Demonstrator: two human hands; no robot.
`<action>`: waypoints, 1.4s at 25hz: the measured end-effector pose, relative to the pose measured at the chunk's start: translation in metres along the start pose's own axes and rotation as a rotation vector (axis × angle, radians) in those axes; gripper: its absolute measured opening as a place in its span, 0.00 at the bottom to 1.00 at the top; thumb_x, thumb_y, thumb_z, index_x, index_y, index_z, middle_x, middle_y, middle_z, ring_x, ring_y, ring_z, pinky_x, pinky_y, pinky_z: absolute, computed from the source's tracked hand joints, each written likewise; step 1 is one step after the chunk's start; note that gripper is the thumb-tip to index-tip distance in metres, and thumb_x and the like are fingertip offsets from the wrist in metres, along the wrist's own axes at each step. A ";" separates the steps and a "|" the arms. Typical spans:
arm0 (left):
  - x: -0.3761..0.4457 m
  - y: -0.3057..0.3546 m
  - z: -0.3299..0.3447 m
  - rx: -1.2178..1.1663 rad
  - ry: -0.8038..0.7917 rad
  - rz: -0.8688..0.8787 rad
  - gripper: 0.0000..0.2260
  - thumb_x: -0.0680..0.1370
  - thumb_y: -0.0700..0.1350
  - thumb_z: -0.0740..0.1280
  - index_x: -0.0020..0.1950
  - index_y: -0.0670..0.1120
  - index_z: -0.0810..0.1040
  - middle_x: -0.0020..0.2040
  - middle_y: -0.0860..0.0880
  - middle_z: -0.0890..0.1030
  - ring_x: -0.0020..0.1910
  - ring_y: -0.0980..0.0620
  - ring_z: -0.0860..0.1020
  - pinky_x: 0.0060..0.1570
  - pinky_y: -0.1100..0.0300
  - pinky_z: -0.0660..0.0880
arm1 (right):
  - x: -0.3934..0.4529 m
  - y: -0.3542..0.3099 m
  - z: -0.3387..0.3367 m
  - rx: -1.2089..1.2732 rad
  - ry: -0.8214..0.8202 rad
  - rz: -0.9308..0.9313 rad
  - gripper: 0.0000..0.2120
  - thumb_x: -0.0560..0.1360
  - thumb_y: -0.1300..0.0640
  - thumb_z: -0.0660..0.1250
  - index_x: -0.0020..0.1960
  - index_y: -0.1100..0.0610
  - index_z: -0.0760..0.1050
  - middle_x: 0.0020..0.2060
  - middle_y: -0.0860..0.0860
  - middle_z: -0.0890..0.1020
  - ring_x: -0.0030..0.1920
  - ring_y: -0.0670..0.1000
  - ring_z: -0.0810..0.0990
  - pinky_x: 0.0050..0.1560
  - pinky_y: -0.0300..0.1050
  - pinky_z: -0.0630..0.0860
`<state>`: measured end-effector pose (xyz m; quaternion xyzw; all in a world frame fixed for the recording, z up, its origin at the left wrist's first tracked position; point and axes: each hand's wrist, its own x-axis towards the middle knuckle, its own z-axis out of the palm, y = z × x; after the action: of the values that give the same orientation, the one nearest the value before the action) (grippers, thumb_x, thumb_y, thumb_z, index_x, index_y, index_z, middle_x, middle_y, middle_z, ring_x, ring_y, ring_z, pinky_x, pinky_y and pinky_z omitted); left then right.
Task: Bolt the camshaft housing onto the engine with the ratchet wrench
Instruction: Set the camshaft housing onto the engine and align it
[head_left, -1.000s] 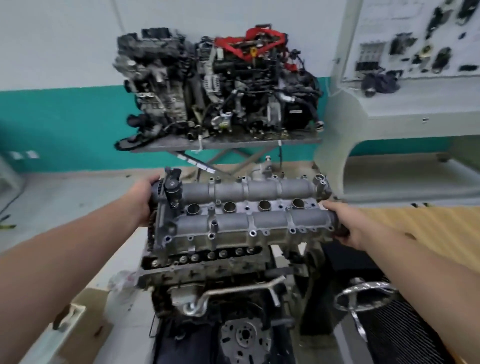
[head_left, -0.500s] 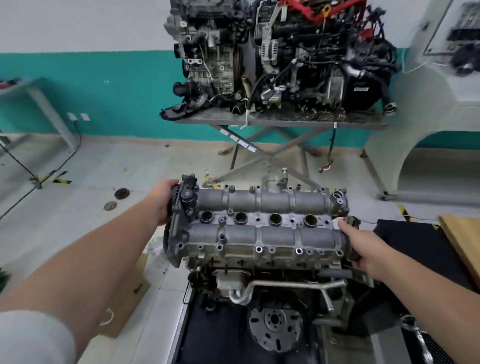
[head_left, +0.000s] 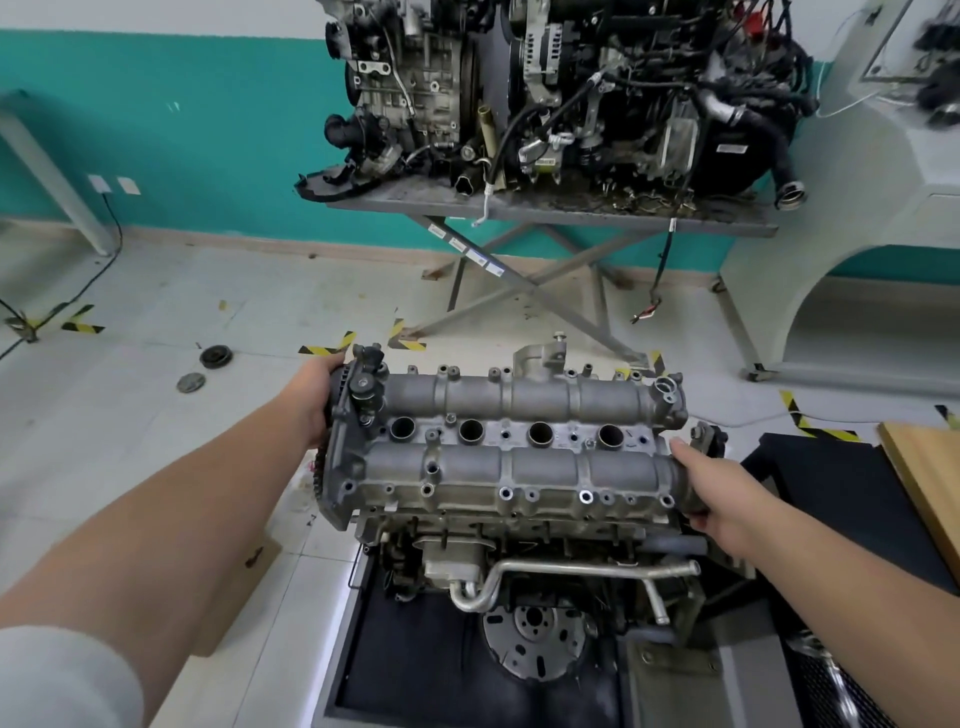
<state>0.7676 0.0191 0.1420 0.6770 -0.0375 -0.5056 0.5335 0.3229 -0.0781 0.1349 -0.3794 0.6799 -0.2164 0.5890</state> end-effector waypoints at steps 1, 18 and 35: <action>0.001 -0.003 0.000 -0.005 0.000 -0.008 0.22 0.79 0.58 0.60 0.37 0.45 0.83 0.35 0.44 0.83 0.29 0.45 0.81 0.35 0.52 0.79 | 0.000 0.001 0.000 -0.004 0.001 0.008 0.18 0.78 0.41 0.67 0.52 0.57 0.76 0.43 0.54 0.81 0.39 0.53 0.78 0.28 0.42 0.73; -0.035 -0.068 -0.039 0.213 -0.165 -0.212 0.41 0.59 0.77 0.70 0.58 0.47 0.82 0.56 0.39 0.84 0.54 0.35 0.82 0.49 0.36 0.78 | 0.003 0.007 -0.002 0.133 -0.103 0.166 0.18 0.70 0.48 0.72 0.55 0.55 0.77 0.53 0.63 0.81 0.50 0.67 0.83 0.42 0.73 0.78; -0.049 -0.087 -0.022 0.122 -0.172 -0.217 0.24 0.65 0.65 0.73 0.49 0.48 0.86 0.54 0.41 0.84 0.48 0.38 0.83 0.58 0.36 0.73 | 0.005 0.009 -0.002 0.122 -0.053 0.088 0.15 0.73 0.50 0.71 0.54 0.57 0.75 0.49 0.62 0.80 0.43 0.64 0.84 0.34 0.62 0.80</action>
<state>0.7170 0.0999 0.1054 0.6624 -0.0402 -0.6133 0.4284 0.3182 -0.0761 0.1256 -0.3182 0.6656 -0.2212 0.6378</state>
